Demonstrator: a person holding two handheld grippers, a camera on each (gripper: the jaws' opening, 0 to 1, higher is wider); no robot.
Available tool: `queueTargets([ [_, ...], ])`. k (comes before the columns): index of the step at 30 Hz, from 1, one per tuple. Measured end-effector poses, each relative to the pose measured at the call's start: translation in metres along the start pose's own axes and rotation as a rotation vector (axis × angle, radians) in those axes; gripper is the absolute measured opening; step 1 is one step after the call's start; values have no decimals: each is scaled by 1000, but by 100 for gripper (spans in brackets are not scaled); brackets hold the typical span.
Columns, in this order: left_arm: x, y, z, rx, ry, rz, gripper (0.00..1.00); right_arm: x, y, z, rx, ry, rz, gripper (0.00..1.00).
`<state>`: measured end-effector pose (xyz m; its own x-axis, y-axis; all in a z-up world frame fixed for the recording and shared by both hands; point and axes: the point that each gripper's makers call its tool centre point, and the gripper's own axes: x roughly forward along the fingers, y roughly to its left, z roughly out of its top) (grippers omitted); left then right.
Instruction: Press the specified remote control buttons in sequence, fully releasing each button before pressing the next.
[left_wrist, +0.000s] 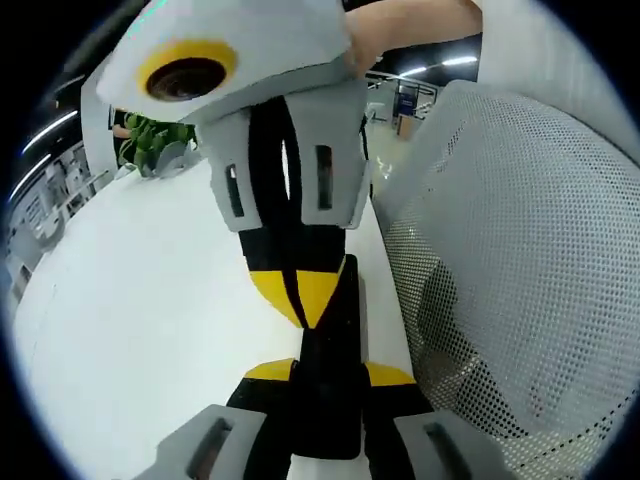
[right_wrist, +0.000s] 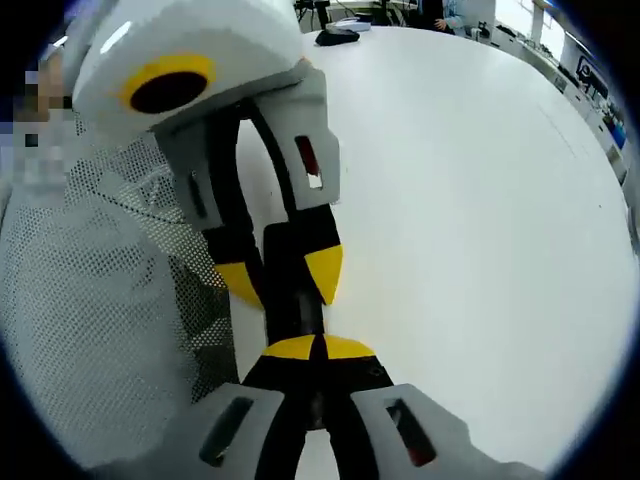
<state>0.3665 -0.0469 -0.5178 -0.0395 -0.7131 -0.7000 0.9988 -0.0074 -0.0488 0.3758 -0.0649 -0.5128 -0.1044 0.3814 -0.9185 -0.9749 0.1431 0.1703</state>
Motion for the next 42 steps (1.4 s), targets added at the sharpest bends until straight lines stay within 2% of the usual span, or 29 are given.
queueTargets([
  [2, 0, 0, 0, -1, -1, -1, 24, -3, 5, -4, 33, -19, 6, 0],
  [4, 0, 0, 0, 1, -1, -2, 24, -4, 9, -7, 31, -26, 8, 3],
  [10, -1, 0, 0, 3, 0, -1, 24, -3, 13, -7, -76, 8, -27, 3],
  [14, 0, 0, 0, 1, -2, 0, 24, -2, 13, -7, -112, 20, -28, 3],
  [18, 0, 0, 0, 3, 1, -2, 24, -2, 14, -7, -191, 42, -39, 3],
  [23, 0, 0, -1, 2, -1, -1, 24, -3, 13, -9, -185, -16, -49, 3],
  [29, -1, 0, 0, -15, -16, -6, 24, -5, 13, -8, -149, -37, -59, 3],
  [40, 0, -1, 0, -11, -12, -4, 24, -9, 10, -18, -93, -17, -61, 5],
  [42, 0, -1, 0, -7, -9, -2, 24, -8, 10, -17, -112, -10, -60, 5],
])
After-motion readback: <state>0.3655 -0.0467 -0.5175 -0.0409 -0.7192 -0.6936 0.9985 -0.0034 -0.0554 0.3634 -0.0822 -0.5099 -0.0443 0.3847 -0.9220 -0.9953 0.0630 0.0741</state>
